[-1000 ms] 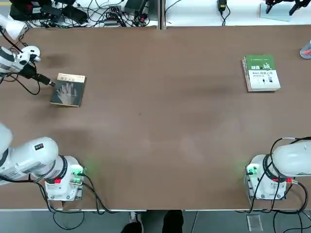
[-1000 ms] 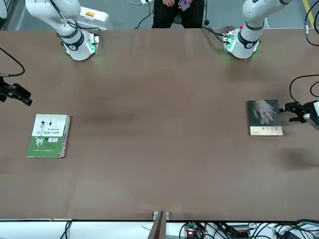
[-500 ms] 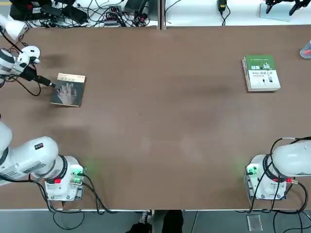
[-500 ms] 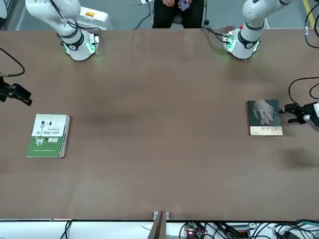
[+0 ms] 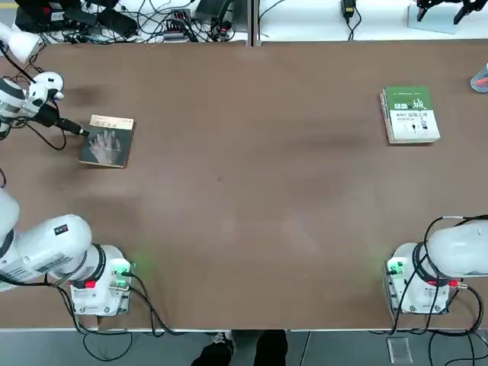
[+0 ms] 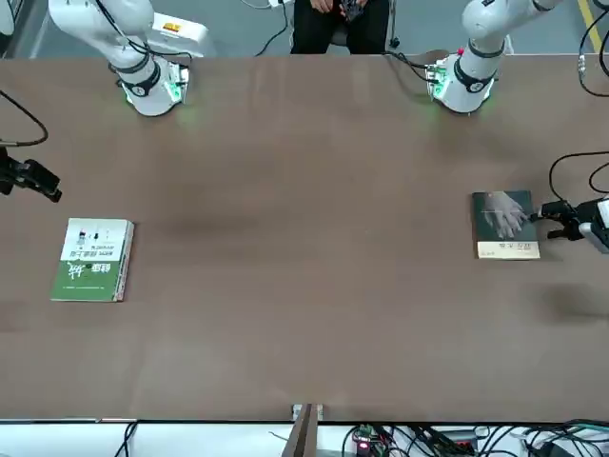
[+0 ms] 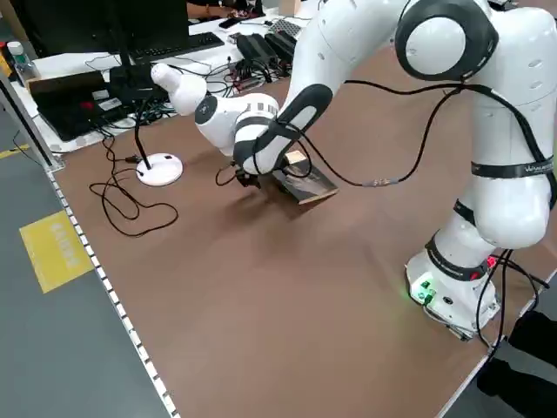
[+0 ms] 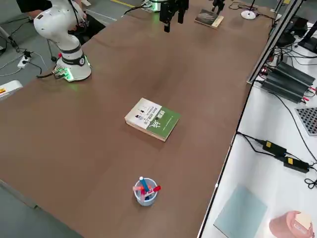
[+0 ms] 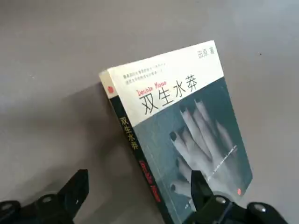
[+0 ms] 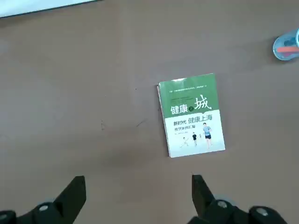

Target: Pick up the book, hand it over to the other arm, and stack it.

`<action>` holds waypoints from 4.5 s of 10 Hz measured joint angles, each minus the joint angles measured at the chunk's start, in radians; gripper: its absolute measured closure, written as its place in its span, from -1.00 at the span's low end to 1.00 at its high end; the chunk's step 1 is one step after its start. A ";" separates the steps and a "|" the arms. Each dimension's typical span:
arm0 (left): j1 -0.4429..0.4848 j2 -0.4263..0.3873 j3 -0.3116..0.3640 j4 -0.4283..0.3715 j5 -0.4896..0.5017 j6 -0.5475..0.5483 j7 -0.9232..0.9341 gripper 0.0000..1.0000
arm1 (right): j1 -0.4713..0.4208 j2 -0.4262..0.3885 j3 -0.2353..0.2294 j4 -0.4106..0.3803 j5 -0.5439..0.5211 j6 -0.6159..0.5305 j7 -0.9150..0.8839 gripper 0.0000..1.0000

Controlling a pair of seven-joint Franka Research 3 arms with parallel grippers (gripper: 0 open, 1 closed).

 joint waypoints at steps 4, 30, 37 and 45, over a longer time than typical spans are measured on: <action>0.001 0.017 0.000 0.019 -0.032 -0.028 0.000 -0.87 | 0.000 0.000 0.000 0.000 0.000 0.000 0.000 -1.00; 0.010 0.133 -0.010 0.191 -0.102 -0.212 0.017 -0.81 | -0.001 0.000 -0.002 0.000 0.000 0.000 0.000 -1.00; 0.010 0.168 -0.030 0.214 -0.107 -0.213 0.017 -0.81 | -0.001 0.000 -0.006 0.000 0.000 -0.001 0.000 -1.00; 0.010 0.182 -0.036 0.226 -0.120 -0.214 0.019 -0.67 | -0.001 0.000 -0.006 0.000 0.000 -0.001 -0.001 -1.00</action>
